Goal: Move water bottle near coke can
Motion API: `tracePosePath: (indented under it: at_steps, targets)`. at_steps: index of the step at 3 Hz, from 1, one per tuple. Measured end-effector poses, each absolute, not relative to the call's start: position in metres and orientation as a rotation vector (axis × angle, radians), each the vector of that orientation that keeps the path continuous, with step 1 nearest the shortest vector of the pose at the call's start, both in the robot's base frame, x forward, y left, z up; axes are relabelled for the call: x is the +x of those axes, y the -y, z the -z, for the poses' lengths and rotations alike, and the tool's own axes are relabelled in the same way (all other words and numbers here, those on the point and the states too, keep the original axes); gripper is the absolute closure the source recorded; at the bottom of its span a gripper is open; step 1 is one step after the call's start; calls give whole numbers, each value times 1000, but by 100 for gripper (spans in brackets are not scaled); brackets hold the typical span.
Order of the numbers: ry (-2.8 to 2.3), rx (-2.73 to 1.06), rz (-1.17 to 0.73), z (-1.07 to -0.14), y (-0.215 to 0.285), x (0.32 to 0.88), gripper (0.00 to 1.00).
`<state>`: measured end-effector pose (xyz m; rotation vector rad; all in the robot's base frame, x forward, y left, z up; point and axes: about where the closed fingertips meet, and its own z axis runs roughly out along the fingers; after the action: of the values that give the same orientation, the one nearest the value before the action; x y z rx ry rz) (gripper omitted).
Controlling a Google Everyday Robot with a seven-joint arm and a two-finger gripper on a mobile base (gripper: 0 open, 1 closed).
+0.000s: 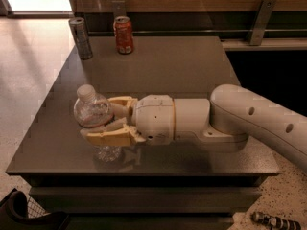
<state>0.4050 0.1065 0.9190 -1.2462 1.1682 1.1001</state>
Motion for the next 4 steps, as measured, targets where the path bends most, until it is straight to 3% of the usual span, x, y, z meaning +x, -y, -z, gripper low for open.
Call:
tracePosePath:
  at_steps: [1, 2, 4]
  targets:
    - [-1166, -1244, -1109, -925, -99, 416, 100]
    - [-1182, -1222, -1117, -954, -72, 465, 100]
    - [-1255, -1088, -1048, -992, -10, 607, 100]
